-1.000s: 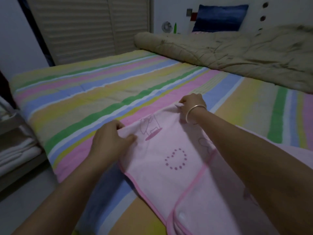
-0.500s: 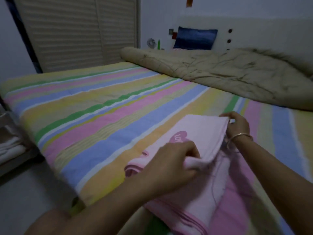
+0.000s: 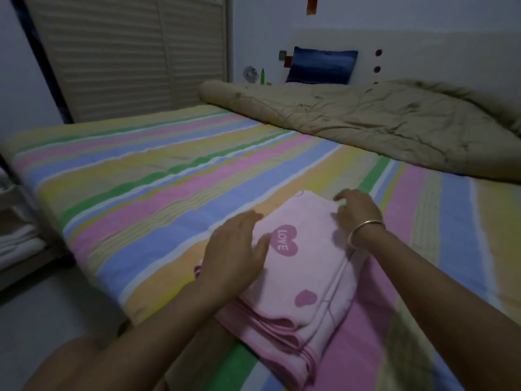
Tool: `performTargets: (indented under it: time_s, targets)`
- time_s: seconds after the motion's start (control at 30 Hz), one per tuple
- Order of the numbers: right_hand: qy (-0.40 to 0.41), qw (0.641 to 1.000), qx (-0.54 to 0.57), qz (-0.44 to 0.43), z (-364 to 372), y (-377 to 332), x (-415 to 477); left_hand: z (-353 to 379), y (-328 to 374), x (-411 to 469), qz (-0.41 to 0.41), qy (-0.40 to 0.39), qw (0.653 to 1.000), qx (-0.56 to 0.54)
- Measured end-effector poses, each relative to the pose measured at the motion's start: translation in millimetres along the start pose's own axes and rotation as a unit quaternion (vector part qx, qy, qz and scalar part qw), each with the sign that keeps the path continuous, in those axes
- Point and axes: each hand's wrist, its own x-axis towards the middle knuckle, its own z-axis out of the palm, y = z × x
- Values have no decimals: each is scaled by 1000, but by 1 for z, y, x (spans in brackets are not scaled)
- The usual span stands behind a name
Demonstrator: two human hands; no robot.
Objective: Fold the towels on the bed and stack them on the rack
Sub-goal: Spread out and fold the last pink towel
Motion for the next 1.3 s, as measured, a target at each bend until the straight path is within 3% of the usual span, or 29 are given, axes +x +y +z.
performTargets:
  time_s: [0.1,0.17,0.23,0.3,0.33,0.4,0.43,0.53,0.6,0.7,0.77,0.9,0.97,1.03,1.1,1.17,1.23,1.3]
  targets:
    - [-64,992,-34,-107,25,-22,9,29,-14,-18,58,-182,967,168]
    - [-109,985,-92,-95,40,-29,6,47,-18,-33,73,-270,941,193]
    - [-159,977,-131,-53,51,-22,4,45,-21,-30,70,-288,939,175]
    - [-234,959,-156,-15,54,-12,3,33,-25,-22,58,-258,956,125]
    - [-254,954,-157,-1,52,-6,4,27,-27,-20,41,-196,976,81]
    - [-241,960,-142,17,49,2,6,16,-36,-21,-57,-65,996,33]
    - [-226,965,-131,27,48,3,6,9,-41,-23,-124,-51,990,42]
    - [-216,967,-129,49,43,0,9,-11,-60,-21,-257,-187,943,98]
    - [-223,964,-141,36,39,-4,12,-18,-69,-17,-292,-238,926,24]
    - [-221,961,-162,19,31,-12,13,-26,-66,-13,-279,-295,904,-132]
    - [-209,963,-170,19,25,-19,12,-28,-57,-13,-286,-286,895,-187]
    - [-198,964,-177,-22,16,-34,3,-44,-47,-1,-344,-159,881,-285]
    - [-191,968,-155,-50,11,-41,2,-63,-58,21,-358,-40,878,-315]
    - [-190,979,-62,-47,8,-52,-1,-87,-78,41,-365,105,875,-299]
    - [-193,977,93,-17,11,-70,-5,-104,-105,46,-371,178,852,-324]
    - [-203,958,202,27,17,-86,-13,-106,-130,30,-436,126,835,-311]
    - [-234,949,195,77,28,-86,-21,-94,-157,1,-519,-19,816,-254]
    - [-269,938,168,141,36,-79,-30,-83,-180,-18,-523,-91,810,-248]
